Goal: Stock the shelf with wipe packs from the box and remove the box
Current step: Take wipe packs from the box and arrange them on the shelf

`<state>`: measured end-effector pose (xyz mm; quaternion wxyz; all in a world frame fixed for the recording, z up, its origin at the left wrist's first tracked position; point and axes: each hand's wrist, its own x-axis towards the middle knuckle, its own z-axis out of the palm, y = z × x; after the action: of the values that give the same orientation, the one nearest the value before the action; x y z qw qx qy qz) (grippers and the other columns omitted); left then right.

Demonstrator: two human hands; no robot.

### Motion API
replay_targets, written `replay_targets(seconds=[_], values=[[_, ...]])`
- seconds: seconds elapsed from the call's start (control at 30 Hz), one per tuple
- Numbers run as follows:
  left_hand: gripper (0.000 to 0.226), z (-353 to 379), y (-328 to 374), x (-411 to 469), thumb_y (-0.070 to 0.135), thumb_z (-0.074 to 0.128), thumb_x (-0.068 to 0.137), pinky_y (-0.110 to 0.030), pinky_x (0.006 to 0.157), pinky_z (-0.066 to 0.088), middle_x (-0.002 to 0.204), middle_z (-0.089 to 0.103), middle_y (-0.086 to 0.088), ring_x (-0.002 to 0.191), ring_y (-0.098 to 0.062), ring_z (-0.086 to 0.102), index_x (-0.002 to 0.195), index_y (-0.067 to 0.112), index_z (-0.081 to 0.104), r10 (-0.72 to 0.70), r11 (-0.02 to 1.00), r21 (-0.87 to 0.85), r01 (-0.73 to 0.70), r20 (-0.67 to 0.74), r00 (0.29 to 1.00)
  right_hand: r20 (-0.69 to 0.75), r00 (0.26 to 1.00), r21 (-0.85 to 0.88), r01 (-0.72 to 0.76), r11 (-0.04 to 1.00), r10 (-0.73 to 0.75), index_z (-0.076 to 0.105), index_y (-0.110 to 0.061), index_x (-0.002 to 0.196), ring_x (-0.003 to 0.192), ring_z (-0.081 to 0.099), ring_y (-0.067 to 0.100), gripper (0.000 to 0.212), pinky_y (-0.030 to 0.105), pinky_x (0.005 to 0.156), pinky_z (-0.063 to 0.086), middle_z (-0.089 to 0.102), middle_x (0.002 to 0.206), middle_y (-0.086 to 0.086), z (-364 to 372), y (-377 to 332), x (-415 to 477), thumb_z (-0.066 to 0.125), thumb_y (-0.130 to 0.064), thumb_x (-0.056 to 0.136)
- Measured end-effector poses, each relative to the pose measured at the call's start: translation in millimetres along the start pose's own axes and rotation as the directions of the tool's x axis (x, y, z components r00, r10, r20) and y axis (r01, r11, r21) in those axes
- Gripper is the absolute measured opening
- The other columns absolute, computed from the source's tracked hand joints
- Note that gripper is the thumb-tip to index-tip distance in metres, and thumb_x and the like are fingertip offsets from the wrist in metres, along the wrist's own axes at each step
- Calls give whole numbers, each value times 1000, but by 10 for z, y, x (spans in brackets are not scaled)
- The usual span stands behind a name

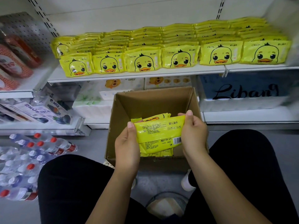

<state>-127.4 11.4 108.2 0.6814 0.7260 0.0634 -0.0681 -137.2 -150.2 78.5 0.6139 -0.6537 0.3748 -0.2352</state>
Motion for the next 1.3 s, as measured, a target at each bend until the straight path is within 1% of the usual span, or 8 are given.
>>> replay_targets(seconds=[0.13, 0.2, 0.4, 0.63, 0.77, 0.97, 1.07, 1.3], values=[[42, 2, -14, 20, 41, 39, 109, -9, 67, 52, 82, 77, 18, 79, 5, 70, 88, 29, 73, -28, 1000, -9, 28, -17, 999, 27, 998, 3, -59, 998, 59, 66, -1, 79, 63, 51, 23, 56, 32, 63, 40, 58, 69, 20, 19, 32, 43, 46, -46, 104], [44, -7, -13, 41, 45, 40, 108, -21, 84, 56, 85, 77, 16, 87, 0, 72, 86, 25, 73, -77, 996, -42, 76, -23, 997, 148, 985, 27, -99, 995, 94, 59, 7, 84, 66, 51, 22, 63, 34, 66, 40, 56, 70, 18, -21, 28, 71, 48, -53, 101], [55, -32, -58, 87, 61, 39, 102, -51, 100, 55, 115, 76, 0, 110, -22, 71, 121, 23, 73, -169, 973, -176, 152, -87, 982, 435, 882, -47, -180, 983, 182, 74, -16, 88, 82, 67, 15, 39, 29, 71, 49, 76, 89, 5, -140, 13, 41, 56, -48, 99], [51, -41, -99, 23, 62, 56, 95, -53, 97, 54, 108, 78, -7, 101, -30, 75, 111, 18, 76, -308, 922, -252, 294, -16, 951, 339, 935, 132, -153, 979, 100, 70, -10, 87, 79, 58, 26, 36, 49, 78, 53, 67, 85, 15, -87, 13, 51, 62, -44, 97], [33, -25, -157, -85, 44, 61, 99, -47, 95, 56, 105, 79, -6, 100, -27, 75, 104, 16, 78, -302, 930, -197, 309, 66, 951, 336, 927, 257, -260, 931, 166, 72, -13, 88, 72, 71, 16, 24, 32, 66, 60, 75, 79, 3, -137, -41, 94, 63, -33, 98], [76, -2, -423, -40, 71, 84, 65, -56, 109, 44, 122, 73, -6, 122, -30, 65, 116, 16, 75, -312, 932, -143, 334, 153, 938, 326, 897, 391, -415, 822, 298, 70, -8, 102, 77, 76, 24, 22, 38, 66, 63, 78, 86, 10, -196, -32, 95, 70, -28, 93], [56, -32, -458, -34, 58, 84, 75, -54, 107, 47, 116, 75, -6, 115, -26, 68, 106, 13, 76, -289, 940, -129, 314, 183, 940, 319, 885, 413, -452, 791, 339, 70, -6, 107, 82, 76, 27, 27, 41, 69, 63, 78, 94, 13, -211, -23, 92, 72, -28, 91], [55, -186, -405, 91, 57, 81, 80, -67, 102, 45, 105, 69, -10, 100, -29, 64, 96, 5, 70, -208, 948, -237, 211, 40, 977, 508, 806, 338, -511, 791, 303, 68, -1, 112, 95, 72, 23, 27, 33, 83, 58, 75, 104, 14, -224, 83, 143, 67, -22, 94]])
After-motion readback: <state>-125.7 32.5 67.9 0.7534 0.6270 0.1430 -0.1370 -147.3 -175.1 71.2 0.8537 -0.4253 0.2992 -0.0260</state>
